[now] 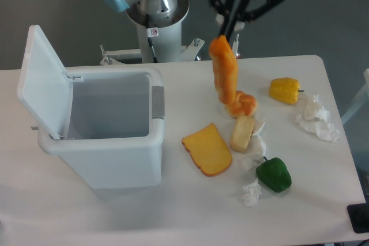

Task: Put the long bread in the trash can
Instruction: 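Lift the orange bread stick up off the table, then carry the bread stick over the open white trash bin, then lower the bread stick into the bin opening, then open the gripper to release the bread stick into the bin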

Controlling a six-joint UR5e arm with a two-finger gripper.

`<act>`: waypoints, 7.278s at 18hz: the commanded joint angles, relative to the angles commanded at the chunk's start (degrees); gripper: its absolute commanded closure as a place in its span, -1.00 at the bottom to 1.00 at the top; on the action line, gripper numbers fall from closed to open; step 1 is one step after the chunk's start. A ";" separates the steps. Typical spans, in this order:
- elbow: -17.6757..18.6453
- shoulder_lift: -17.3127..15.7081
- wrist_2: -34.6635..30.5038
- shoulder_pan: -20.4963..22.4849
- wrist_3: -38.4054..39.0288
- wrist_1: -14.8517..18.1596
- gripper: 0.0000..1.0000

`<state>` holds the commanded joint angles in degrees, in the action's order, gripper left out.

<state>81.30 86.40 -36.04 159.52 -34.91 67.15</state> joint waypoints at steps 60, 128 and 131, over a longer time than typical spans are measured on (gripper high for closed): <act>9.14 4.75 7.03 -15.21 3.88 -0.79 0.79; 15.56 8.09 3.26 -13.63 1.52 -1.14 -0.45; 15.03 7.73 3.26 -11.61 -1.04 -1.23 -0.82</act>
<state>96.33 94.13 -32.78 147.91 -35.95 65.92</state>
